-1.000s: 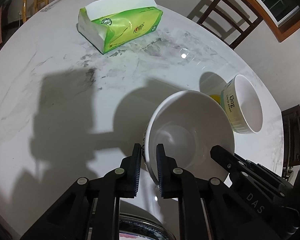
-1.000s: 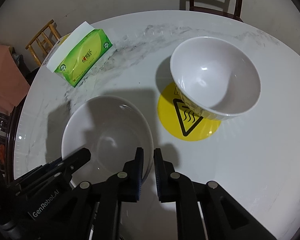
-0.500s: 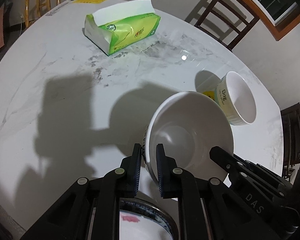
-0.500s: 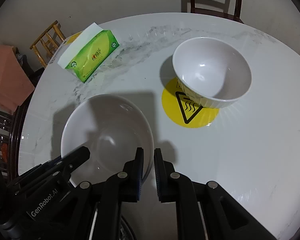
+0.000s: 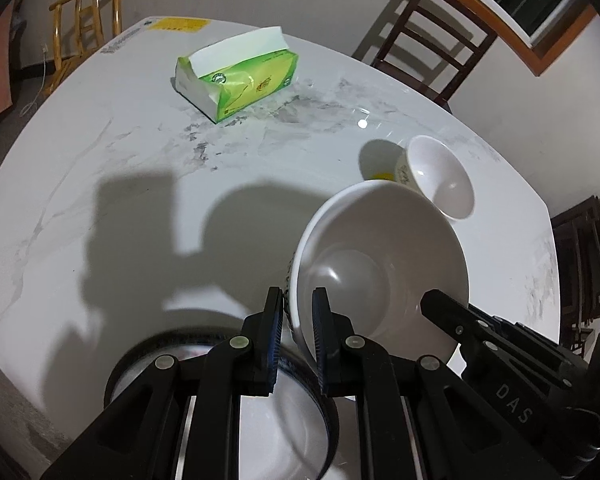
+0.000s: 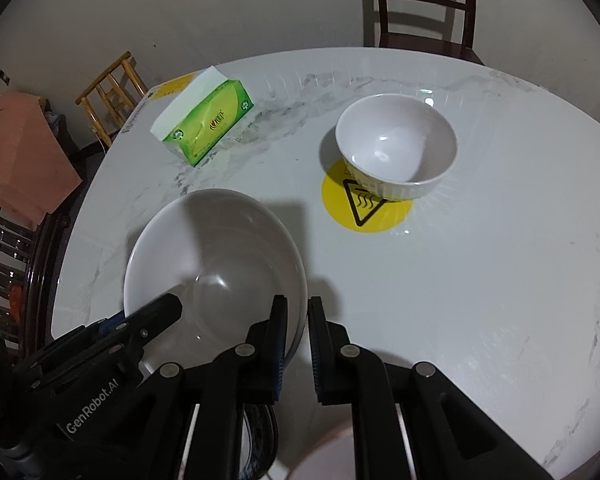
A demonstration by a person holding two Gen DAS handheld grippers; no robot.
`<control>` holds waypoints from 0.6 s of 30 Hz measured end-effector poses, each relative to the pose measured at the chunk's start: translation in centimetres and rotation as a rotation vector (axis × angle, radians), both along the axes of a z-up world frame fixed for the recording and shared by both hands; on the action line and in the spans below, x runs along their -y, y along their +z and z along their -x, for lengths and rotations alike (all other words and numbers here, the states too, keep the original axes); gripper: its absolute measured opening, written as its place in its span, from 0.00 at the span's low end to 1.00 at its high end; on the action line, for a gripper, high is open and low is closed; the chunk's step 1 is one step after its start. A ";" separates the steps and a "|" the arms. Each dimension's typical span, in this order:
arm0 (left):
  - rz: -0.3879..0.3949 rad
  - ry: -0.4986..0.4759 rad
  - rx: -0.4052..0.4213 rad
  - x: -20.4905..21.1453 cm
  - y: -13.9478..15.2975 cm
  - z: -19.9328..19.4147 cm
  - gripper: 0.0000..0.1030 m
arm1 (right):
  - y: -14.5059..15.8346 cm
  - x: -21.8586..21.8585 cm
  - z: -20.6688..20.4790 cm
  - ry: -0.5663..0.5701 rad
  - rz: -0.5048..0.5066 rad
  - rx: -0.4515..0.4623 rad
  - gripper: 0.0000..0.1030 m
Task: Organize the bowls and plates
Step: 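Lift the white ribbed bowl and carry it over the pink bowl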
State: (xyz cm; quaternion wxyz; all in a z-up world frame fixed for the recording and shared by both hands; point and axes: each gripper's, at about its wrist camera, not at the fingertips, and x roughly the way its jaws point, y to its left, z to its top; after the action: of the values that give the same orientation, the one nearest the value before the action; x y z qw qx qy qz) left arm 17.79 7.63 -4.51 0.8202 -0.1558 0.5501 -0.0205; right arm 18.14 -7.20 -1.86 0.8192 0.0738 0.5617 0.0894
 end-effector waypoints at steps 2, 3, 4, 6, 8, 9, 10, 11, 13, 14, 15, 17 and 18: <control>-0.001 -0.007 0.010 0.5 0.6 0.8 0.11 | 0.6 0.6 0.8 -0.006 -0.003 0.008 0.11; 0.001 -0.009 0.016 0.7 0.9 1.1 0.11 | 0.8 0.9 1.3 -0.010 -0.008 0.010 0.11; 0.001 -0.013 0.022 1.0 1.2 1.5 0.11 | 1.1 1.3 1.7 -0.011 -0.013 0.014 0.11; 0.003 -0.020 0.030 1.5 1.6 2.4 0.11 | 1.7 2.0 2.6 -0.016 -0.014 0.023 0.11; 0.003 -0.033 0.035 2.3 2.1 3.1 0.11 | 2.3 2.7 3.7 -0.022 -0.013 0.035 0.11; 0.001 -0.037 0.035 2.7 2.3 3.6 0.11 | 2.5 3.0 4.1 -0.026 -0.012 0.039 0.11; 0.000 -0.043 0.038 3.1 2.6 4.0 0.11 | 2.8 3.4 4.7 -0.028 -0.008 0.043 0.11; -0.003 -0.052 0.042 3.6 2.8 4.3 0.11 | 3.1 3.8 5.4 -0.031 -0.005 0.046 0.11; -0.007 -0.066 0.046 4.5 3.2 5.1 0.11 | 3.4 4.7 6.5 -0.043 -0.014 0.043 0.11; -0.007 -0.073 0.046 4.9 3.4 5.5 0.11 | 3.5 5.0 6.9 -0.050 -0.020 0.040 0.11; -0.008 -0.080 0.047 5.3 3.5 5.9 0.11 | 3.7 5.4 7.4 -0.054 -0.022 0.040 0.11; -0.004 -0.098 0.046 6.2 3.8 6.8 0.11 | 4.0 6.1 8.6 -0.057 -0.011 0.047 0.11; -0.005 -0.104 0.044 6.5 3.9 7.2 0.11 | 4.1 6.4 9.0 -0.060 -0.009 0.048 0.11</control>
State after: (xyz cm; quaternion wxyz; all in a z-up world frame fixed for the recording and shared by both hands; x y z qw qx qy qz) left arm 10.60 1.11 -0.63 0.8304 -0.1245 0.5392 -0.0654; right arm 9.13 -13.60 2.24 0.8345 0.0922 0.5388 0.0689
